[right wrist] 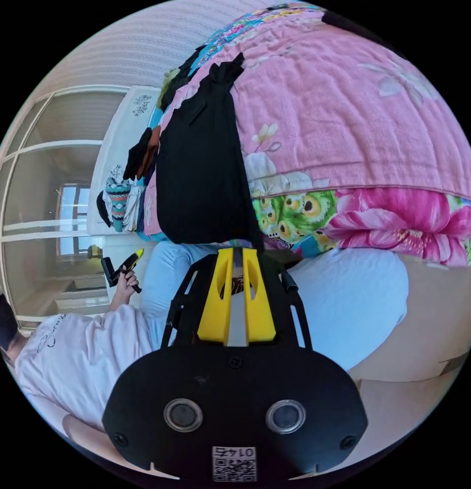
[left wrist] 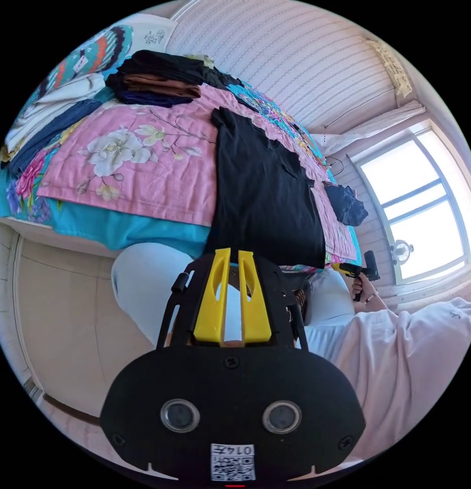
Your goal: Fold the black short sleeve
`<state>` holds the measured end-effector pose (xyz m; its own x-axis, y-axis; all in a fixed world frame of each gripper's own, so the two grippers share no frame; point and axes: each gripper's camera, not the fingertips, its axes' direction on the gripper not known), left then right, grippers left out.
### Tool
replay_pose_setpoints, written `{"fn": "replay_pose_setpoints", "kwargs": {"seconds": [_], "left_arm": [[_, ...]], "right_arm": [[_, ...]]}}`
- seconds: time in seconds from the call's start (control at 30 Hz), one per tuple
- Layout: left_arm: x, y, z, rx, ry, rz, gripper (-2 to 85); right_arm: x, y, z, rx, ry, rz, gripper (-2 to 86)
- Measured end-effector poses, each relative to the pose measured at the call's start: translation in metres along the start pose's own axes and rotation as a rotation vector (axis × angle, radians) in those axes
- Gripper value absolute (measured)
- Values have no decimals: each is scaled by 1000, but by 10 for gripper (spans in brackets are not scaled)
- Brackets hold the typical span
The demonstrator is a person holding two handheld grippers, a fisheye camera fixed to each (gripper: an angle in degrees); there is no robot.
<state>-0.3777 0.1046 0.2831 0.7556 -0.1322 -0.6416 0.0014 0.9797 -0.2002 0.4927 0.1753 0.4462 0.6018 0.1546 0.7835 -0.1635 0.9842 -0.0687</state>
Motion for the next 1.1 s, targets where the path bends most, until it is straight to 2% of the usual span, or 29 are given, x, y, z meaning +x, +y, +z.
{"fn": "replay_pose_setpoints", "kwargs": {"seconds": [0.17, 0.33, 0.5, 0.7, 0.87, 0.93, 1.0, 1.1], "left_arm": [[26, -27, 1, 42, -67, 71, 37], [90, -97, 34, 25, -63, 322, 45], [188, -195, 111, -13, 50, 621, 46], [294, -300, 215, -52, 48, 796, 68], [341, -353, 296, -106, 96, 753, 68], [351, -366, 326, -153, 22, 749, 77], [353, -380, 365, -286, -95, 699, 78], [342, -391, 384, -329, -68, 582, 56]], "right_arm": [[-11, -7, -11, 193, 55, -60, 79], [-10, -52, -12, 343, 85, -122, 110], [19, -122, -1, 448, 43, -90, 102], [52, -170, 12, 550, 53, -4, 113], [86, -189, 36, 528, 2, 32, 87], [95, -191, 43, 518, -13, 28, 58], [105, -190, 52, 512, -37, 20, 29], [115, -182, 60, 523, -78, -4, 17]]}}
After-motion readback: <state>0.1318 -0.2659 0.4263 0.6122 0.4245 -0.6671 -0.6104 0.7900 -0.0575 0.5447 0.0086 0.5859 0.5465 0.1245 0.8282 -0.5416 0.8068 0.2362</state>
